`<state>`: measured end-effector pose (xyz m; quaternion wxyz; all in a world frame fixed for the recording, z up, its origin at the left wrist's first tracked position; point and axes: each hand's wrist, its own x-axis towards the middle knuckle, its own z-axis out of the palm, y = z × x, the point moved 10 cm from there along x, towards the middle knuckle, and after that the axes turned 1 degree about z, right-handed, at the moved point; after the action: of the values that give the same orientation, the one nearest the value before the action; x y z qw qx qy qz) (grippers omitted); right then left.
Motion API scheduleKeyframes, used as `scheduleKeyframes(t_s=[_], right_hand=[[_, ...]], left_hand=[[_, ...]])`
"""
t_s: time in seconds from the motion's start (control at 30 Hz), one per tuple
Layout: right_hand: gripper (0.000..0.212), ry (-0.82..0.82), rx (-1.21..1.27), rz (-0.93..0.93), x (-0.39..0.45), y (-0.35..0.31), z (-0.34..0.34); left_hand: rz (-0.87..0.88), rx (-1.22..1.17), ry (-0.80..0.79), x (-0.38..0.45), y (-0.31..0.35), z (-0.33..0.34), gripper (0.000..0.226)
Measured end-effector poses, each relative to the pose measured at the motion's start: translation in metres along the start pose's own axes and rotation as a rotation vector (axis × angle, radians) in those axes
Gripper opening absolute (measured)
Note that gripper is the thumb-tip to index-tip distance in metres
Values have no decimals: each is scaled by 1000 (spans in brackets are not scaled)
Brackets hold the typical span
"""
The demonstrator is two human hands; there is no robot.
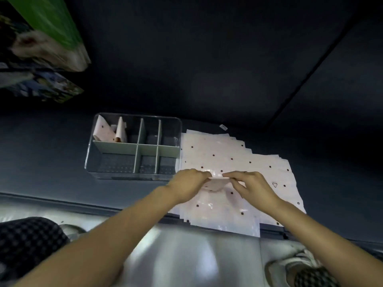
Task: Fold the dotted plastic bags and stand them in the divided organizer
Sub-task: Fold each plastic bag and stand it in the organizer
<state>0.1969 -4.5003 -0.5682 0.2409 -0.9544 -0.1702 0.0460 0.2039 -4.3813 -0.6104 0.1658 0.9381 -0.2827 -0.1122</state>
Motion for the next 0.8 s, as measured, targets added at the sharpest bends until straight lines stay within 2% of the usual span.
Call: scheduleKeyframes(t_s=[0.07,0.13,0.17,0.2,0.27,0.37,0.43,0.5,0.6,0.67,0.8], right_hand=[[32,-105,39,-18,15,-28,2],[20,-174,141,21,34,-54,10],[8,-196,232,59,44,-66,14],[9,-196,322,100,56,-76,18],[14,-203,442,160,81,-94,27],[14,-266,516,230,114,-110,40],[10,-251,537,300,140,-116,50],[13,-168,544,355,168,-123,56],[14,-77,475,324,203,-145,67],[19,-67,345,265,221,-162,80],[22,-78,-57,169,244,-193,109]], left_hand=[[57,55,11,-9,-9,-33,14],[61,-1,37,-17,-24,-63,12],[31,-95,67,-21,-35,-78,7],[-10,-225,102,-25,-48,-92,2],[-103,-496,147,-36,-84,-108,9],[-267,-600,122,-54,-144,-104,12],[-426,-481,260,-72,-194,-108,7],[-561,-153,394,-90,-226,-119,14],[-596,184,316,-91,-241,-108,31],[-606,235,322,-93,-248,-103,33],[-671,238,450,-113,-265,-110,33]])
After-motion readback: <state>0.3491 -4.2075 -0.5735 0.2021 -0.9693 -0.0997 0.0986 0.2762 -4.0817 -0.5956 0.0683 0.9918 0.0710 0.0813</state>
